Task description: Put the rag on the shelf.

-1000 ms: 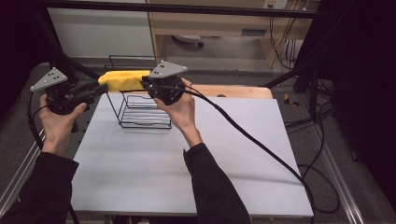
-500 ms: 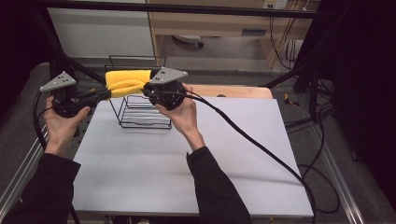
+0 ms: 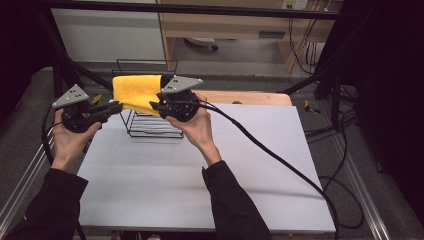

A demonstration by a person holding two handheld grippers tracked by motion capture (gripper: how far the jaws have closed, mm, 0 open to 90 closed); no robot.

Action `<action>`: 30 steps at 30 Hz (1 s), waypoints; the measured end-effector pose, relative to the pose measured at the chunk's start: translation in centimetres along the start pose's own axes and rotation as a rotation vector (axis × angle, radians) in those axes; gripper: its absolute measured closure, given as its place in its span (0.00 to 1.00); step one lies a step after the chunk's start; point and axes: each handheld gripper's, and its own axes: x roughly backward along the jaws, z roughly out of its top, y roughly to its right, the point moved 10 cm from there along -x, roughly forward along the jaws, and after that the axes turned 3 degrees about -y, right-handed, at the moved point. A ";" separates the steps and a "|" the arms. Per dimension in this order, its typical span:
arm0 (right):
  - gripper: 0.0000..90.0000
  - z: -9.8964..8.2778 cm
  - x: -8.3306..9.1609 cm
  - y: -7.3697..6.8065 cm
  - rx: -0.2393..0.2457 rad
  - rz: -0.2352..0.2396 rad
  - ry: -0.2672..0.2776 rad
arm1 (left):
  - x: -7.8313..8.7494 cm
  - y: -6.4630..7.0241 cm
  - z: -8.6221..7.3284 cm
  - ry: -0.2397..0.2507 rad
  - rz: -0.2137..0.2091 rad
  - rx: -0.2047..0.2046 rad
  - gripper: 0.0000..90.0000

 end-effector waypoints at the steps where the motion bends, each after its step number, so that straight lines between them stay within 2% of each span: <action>1: 0.86 -0.4 -0.3 0.1 -0.010 0.000 -0.012 | -0.2 0.0 -0.1 -0.003 0.001 -0.002 0.90; 5: 0.98 -1.9 -1.2 0.7 -0.045 -0.021 -0.054 | -1.0 -0.1 -0.8 -0.021 0.010 -0.004 0.88; 12: 0.98 -3.1 -2.5 1.7 -0.080 -0.059 -0.061 | -2.5 -0.9 -1.7 -0.028 0.037 0.026 0.85; 15: 0.96 -3.3 -2.7 1.7 -0.089 -0.051 -0.053 | -2.8 -1.1 -2.0 -0.023 0.039 0.043 0.84; 20: 0.88 -3.4 -2.1 1.6 -0.105 -0.035 -0.036 | -2.6 -1.1 -2.5 -0.031 0.042 0.065 0.73; 24: 0.79 -3.3 -0.9 1.7 -0.121 -0.033 -0.007 | -1.9 -1.1 -2.9 -0.046 0.048 0.083 0.58; 27: 0.72 -3.4 0.1 1.8 -0.130 -0.036 0.004 | -1.5 -1.0 -3.1 -0.048 0.053 0.092 0.51; 29: 0.67 -3.6 0.7 1.6 -0.142 -0.016 0.010 | -1.3 -0.9 -3.2 -0.050 0.055 0.100 0.46; 30: 0.64 -3.9 1.0 1.5 -0.134 -0.023 0.008 | -1.3 -0.8 -3.4 -0.055 0.055 0.103 0.42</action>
